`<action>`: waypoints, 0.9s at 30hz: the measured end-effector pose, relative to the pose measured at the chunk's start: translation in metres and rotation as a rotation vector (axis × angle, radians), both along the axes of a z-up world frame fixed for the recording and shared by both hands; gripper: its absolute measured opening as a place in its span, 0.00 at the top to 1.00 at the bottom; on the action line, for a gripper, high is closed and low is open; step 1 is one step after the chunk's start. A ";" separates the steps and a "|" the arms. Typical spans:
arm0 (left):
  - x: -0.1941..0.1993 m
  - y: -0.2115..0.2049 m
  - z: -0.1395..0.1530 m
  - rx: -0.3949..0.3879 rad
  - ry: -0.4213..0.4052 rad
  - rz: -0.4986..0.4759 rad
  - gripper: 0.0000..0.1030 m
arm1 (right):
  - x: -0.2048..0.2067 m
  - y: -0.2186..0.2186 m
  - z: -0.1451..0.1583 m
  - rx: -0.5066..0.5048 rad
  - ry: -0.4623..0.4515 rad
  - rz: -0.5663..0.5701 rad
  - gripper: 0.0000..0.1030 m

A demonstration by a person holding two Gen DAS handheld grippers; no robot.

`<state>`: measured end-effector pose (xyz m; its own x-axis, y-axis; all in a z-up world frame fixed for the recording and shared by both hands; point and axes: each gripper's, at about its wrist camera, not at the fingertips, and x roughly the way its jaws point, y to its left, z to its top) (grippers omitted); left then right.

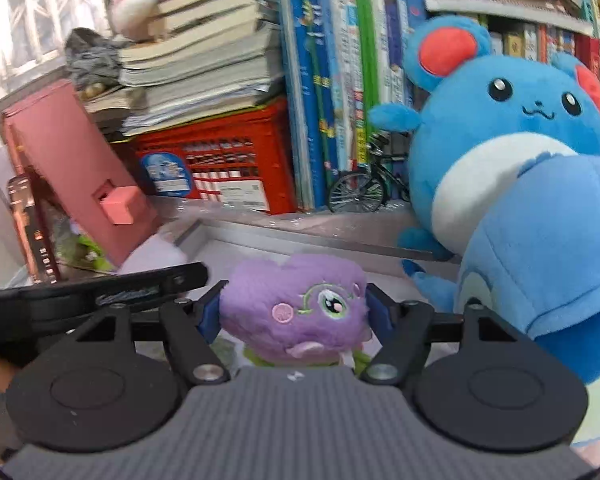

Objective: Organize soft objects
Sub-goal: 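Carry the sock roll with the left tool while the right tool carries the purple plush into the box, then open the left tool to drop the sock while the right tool releases the purple plush in the box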

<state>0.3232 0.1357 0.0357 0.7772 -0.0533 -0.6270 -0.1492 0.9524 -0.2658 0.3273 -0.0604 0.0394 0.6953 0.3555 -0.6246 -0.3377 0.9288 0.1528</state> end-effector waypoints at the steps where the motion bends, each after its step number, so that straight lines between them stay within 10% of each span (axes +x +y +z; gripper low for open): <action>1: 0.001 0.001 -0.002 0.007 0.003 0.001 0.51 | 0.004 -0.001 -0.002 -0.002 0.008 -0.011 0.29; 27: 0.006 -0.003 -0.026 0.065 0.048 -0.030 0.49 | 0.016 0.006 -0.028 -0.032 0.065 -0.010 0.25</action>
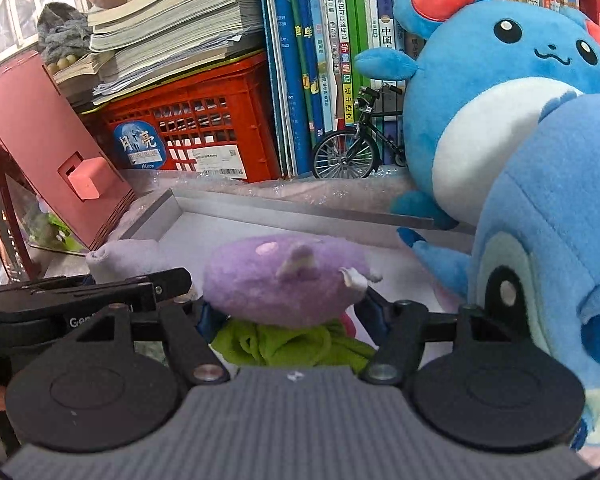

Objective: Organize soft objects
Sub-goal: 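Open the left tool to drop the sock while the right tool releases the purple plush in the box, then move the left tool to the white foam cube while the right tool approaches the blue floral pouch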

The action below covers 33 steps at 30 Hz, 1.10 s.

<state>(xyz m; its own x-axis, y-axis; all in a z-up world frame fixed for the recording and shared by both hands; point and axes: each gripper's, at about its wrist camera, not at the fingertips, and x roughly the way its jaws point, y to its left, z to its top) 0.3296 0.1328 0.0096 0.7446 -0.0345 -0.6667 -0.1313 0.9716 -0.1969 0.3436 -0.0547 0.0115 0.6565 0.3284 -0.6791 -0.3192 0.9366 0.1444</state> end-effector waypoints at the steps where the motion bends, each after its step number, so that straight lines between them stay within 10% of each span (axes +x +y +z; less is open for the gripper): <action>1: 0.000 0.000 0.000 0.003 0.001 0.000 0.49 | 0.000 0.000 0.000 0.000 0.001 0.000 0.25; 18: -0.015 -0.003 0.015 0.048 -0.029 0.026 0.20 | -0.026 -0.002 0.018 0.022 -0.059 0.047 0.05; 33: -0.088 -0.014 0.048 0.085 -0.142 0.022 0.14 | -0.111 -0.025 0.046 -0.021 -0.282 0.150 0.00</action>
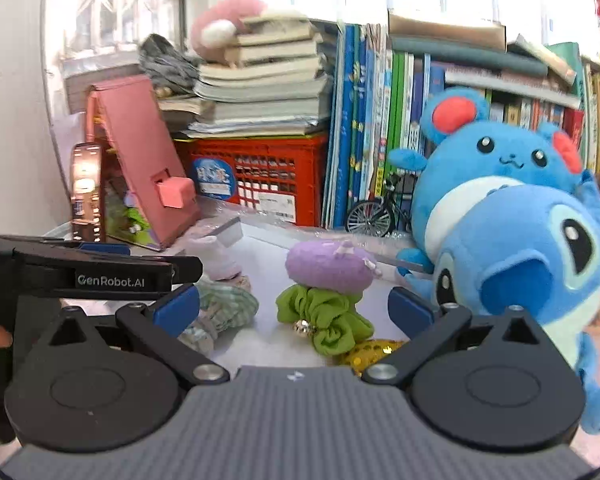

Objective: Organize soft objects
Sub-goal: 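Move the left tool to the white foam cube while the right tool approaches the blue floral pouch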

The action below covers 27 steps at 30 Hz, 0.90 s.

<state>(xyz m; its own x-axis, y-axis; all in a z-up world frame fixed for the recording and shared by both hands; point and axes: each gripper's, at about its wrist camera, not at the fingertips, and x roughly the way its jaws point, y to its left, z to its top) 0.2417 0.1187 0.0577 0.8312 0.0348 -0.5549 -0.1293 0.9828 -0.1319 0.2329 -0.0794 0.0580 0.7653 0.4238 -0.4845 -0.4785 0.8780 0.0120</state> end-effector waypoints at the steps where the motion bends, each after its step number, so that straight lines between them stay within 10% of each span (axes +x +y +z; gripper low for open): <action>1: -0.006 -0.002 0.002 0.002 -0.007 -0.004 0.14 | -0.006 -0.002 0.000 -0.003 -0.014 0.006 0.00; 27: -0.140 -0.088 -0.019 0.080 -0.140 -0.172 0.10 | -0.125 -0.083 -0.028 0.050 -0.137 -0.080 0.00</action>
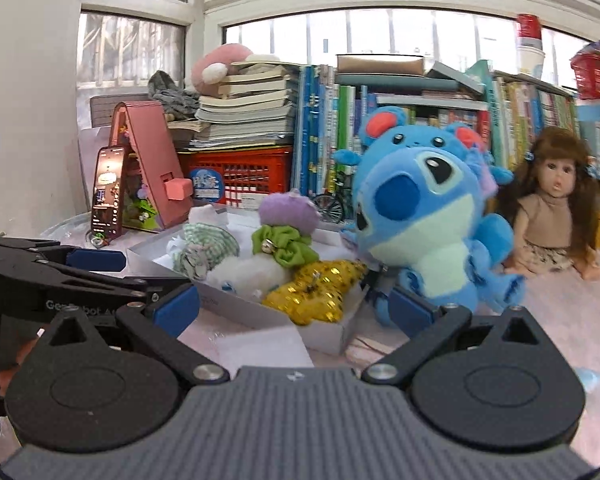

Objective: Organize soft objects
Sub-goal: 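Move the left tool to the white foam cube while the right tool approaches the blue floral pouch, then close the left tool on the foam cube while the right tool closes on the floral pouch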

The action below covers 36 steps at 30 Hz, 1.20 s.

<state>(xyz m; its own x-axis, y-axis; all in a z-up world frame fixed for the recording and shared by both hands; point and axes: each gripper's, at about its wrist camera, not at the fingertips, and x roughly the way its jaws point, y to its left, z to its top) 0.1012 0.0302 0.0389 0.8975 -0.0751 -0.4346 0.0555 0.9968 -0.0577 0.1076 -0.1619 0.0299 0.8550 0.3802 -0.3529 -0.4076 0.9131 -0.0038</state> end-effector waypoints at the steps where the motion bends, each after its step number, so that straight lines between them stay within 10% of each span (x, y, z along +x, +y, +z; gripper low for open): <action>1: -0.003 -0.002 -0.002 -0.002 0.002 -0.006 0.10 | -0.004 -0.003 -0.003 -0.002 -0.003 -0.011 0.00; 23: -0.031 -0.051 -0.031 0.014 0.046 -0.185 0.10 | -0.056 -0.058 -0.037 -0.045 -0.043 -0.304 0.00; 36: -0.009 -0.073 -0.039 0.005 0.074 -0.178 0.10 | -0.021 -0.094 -0.052 -0.014 0.102 -0.491 0.00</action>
